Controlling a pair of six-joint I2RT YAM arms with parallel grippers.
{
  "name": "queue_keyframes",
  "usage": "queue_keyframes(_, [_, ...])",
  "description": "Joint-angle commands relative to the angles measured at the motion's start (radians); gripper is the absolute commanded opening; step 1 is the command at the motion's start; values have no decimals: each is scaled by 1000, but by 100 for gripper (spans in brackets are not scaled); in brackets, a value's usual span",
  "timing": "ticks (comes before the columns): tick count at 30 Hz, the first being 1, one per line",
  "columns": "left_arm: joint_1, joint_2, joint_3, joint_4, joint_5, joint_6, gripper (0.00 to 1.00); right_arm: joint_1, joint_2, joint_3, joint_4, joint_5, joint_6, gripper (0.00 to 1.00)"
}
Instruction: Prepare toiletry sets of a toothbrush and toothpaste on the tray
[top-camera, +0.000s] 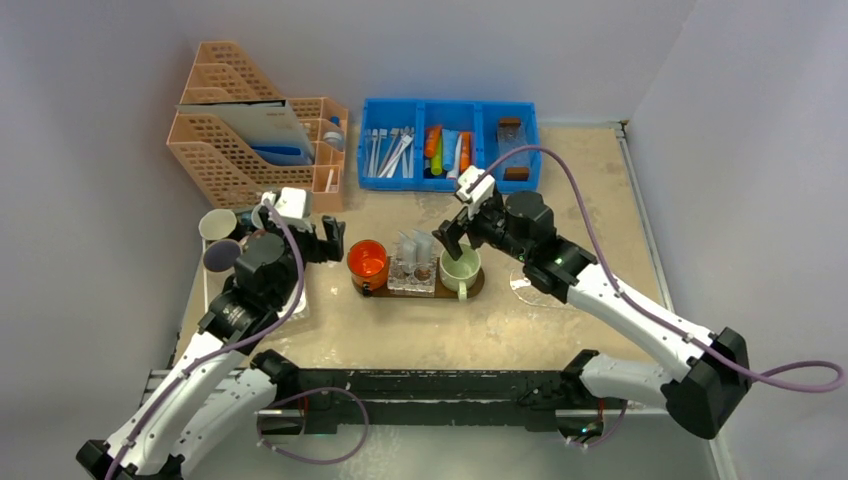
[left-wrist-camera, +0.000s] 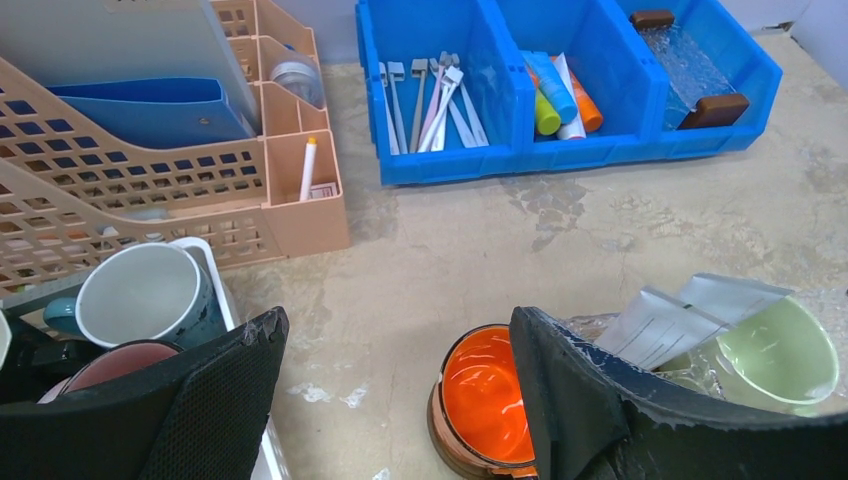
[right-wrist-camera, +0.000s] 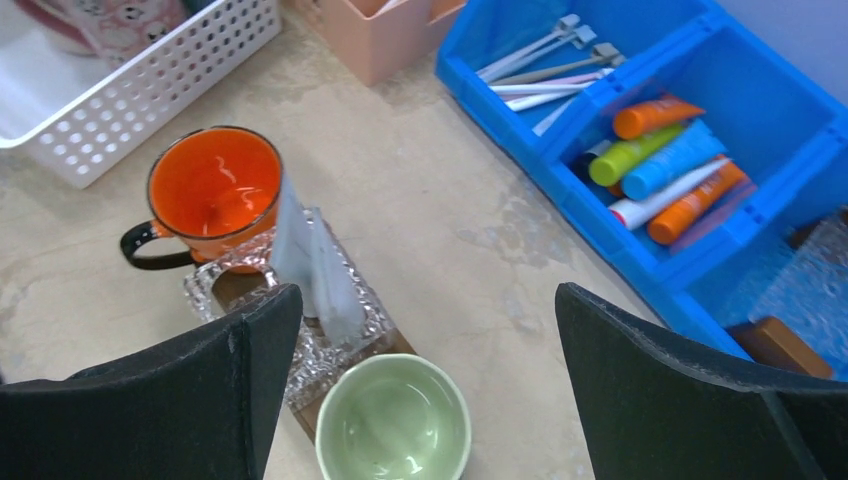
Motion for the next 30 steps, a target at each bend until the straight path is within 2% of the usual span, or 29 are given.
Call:
queue_keyframes(1, [4, 23, 57, 23, -12, -7, 81, 3, -51, 30, -29, 153, 16, 99])
queue_keyframes(9, [4, 76, 112, 15, 1, 12, 87, 2, -168, -21, -27, 332, -19, 99])
queue_keyframes(14, [4, 176, 175, 12, -14, 25, 88, 2, -215, -46, -43, 393, -21, 99])
queue_keyframes(21, [27, 427, 318, 22, -15, 2, 89, 2, -252, -83, -61, 441, -14, 99])
queue_keyframes(30, [116, 743, 561, -4, 88, -73, 90, 2, -313, -143, -52, 475, -32, 99])
